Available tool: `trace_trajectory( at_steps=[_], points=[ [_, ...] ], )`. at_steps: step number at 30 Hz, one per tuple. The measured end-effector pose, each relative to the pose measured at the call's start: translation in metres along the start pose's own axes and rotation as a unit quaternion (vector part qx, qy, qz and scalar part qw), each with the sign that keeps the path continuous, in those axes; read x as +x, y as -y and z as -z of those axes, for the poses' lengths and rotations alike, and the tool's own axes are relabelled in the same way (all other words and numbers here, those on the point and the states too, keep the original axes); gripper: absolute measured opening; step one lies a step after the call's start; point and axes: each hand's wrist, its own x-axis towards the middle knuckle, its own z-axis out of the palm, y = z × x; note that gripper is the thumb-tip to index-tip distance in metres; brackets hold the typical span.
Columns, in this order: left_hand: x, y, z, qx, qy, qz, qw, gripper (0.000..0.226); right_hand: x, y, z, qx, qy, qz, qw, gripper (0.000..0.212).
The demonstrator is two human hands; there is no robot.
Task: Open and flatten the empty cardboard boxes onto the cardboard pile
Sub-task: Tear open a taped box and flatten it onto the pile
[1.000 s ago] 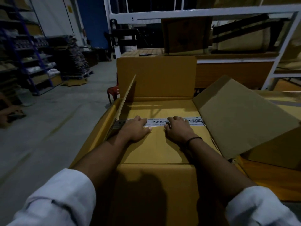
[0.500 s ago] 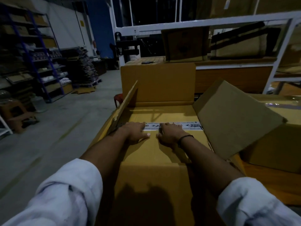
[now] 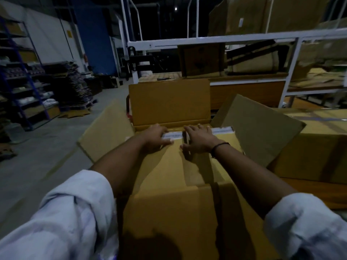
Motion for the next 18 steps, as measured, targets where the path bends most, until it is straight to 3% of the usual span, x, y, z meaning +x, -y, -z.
trace_trajectory(
  at_steps=[2, 6, 11, 15, 18],
  points=[
    [-0.011, -0.005, 0.017, 0.006, -0.038, -0.028, 0.999, 0.033, -0.008, 0.012, 0.007, -0.012, -0.035, 0.004, 0.999, 0.081],
    [-0.042, -0.019, 0.041, 0.068, -0.113, -0.075, 0.988, 0.040, -0.026, 0.033, 0.036, -0.026, -0.118, 0.004, 0.993, 0.071],
    [-0.082, -0.042, 0.059, 0.093, -0.151, -0.126, 0.976, 0.041, -0.060, 0.051, 0.078, -0.033, -0.086, 0.004, 0.996, 0.046],
    [-0.110, -0.058, 0.069, 0.082, -0.119, -0.116, 0.983, 0.035, -0.083, 0.055, 0.096, 0.047, -0.069, -0.013, 0.996, 0.040],
    [-0.137, -0.078, 0.079, 0.051, -0.013, -0.087, 0.995, 0.058, -0.104, 0.061, 0.108, 0.128, -0.043, -0.051, 0.990, 0.040]
  ],
)
